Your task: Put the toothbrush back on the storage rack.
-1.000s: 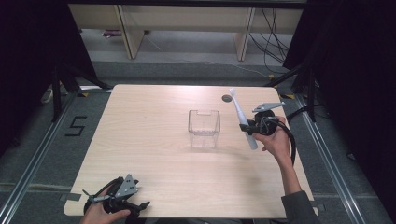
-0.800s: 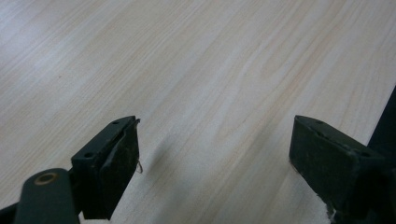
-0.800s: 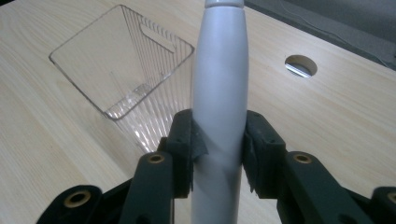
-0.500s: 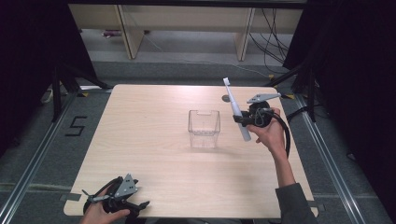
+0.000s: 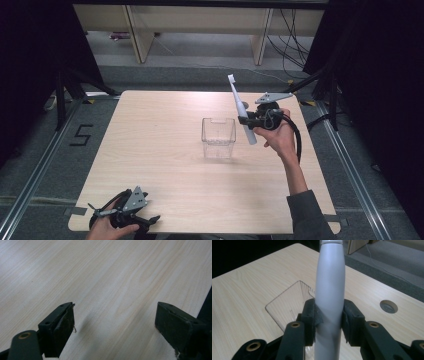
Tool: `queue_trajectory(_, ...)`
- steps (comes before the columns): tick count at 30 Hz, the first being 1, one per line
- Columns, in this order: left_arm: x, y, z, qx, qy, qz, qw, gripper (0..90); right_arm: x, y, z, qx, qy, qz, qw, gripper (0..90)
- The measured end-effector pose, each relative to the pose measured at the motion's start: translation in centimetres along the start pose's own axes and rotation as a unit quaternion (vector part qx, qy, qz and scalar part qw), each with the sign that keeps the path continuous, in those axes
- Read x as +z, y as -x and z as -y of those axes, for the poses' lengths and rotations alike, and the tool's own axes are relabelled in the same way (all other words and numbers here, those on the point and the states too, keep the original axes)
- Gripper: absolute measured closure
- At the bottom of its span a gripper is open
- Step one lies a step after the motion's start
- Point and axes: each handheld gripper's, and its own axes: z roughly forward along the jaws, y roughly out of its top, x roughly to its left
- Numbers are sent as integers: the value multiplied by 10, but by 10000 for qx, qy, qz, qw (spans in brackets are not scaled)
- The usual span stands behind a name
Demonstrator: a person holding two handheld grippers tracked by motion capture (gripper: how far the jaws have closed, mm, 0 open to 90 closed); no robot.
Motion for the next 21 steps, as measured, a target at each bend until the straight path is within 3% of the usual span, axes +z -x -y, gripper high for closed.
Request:
queue_trajectory(3, 0, 1, 0, -47, 31, 12, 10000, 156, 2, -3, -6, -88, 84, 31, 9999, 671)
queue_trajectory(6, 0, 0, 0, -7, 17, 10, 10000, 156, 5, -7, -11, -58, 240, -22, 9997, 671)
queue_trajectory(7, 0, 0, 0, -7, 17, 10, 10000, 156, 6, -9, -12, 59, 274, -105, 9996, 670)
queue_trajectory(9, 0, 0, 0, 3, -5, 4, 10000, 155, 8, -9, -15, -100, 330, -105, 9994, 670)
queue_trajectory(10, 0, 0, 0, -3, -8, 10, 10000, 155, 9, -12, -16, 8, 342, -125, 9993, 670)
queue_trajectory(11, 0, 0, 0, 0, -17, 13, 10000, 155, 9, -11, -18, -175, 310, -131, 9993, 670)
queue_trajectory(12, 0, 1, 0, -22, 8, 23, 10000, 155, 11, -13, -18, -72, 293, -207, 9993, 670)
queue_trajectory(16, 0, 0, 0, -28, 14, 19, 10000, 154, 17, -17, -24, -194, 358, -192, 9990, 671)
queue_trajectory(21, 0, 1, 0, -52, 26, 14, 10000, 154, 28, -22, -29, -143, 394, -333, 9986, 670)
